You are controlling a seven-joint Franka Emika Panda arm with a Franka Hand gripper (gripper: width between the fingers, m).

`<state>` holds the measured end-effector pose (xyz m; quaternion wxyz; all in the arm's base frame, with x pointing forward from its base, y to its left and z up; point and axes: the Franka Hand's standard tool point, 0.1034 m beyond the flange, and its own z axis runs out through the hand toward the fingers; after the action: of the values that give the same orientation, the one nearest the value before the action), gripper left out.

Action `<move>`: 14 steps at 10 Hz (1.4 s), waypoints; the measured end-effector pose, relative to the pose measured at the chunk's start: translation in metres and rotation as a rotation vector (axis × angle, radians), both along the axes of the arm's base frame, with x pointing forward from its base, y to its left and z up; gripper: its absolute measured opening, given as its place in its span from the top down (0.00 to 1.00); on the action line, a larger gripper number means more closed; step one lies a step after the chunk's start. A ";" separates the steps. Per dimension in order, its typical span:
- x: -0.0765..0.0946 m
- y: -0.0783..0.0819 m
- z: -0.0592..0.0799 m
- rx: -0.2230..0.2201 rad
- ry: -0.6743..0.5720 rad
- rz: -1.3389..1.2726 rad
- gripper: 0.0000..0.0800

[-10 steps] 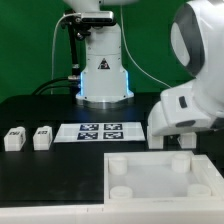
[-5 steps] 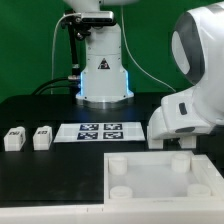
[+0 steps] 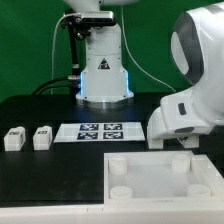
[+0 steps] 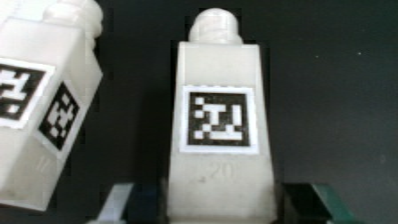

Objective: Assemble one leg

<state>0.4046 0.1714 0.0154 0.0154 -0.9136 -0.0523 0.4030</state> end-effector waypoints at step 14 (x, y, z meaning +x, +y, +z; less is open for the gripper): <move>0.105 -0.052 0.146 0.117 -0.425 0.025 0.64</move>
Offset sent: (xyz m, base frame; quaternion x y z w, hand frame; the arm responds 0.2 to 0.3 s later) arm 0.0000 0.0000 0.0000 0.0000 0.0000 0.0000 1.0000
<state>0.5100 0.1198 0.1609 0.0523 -0.9748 -0.0888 0.1979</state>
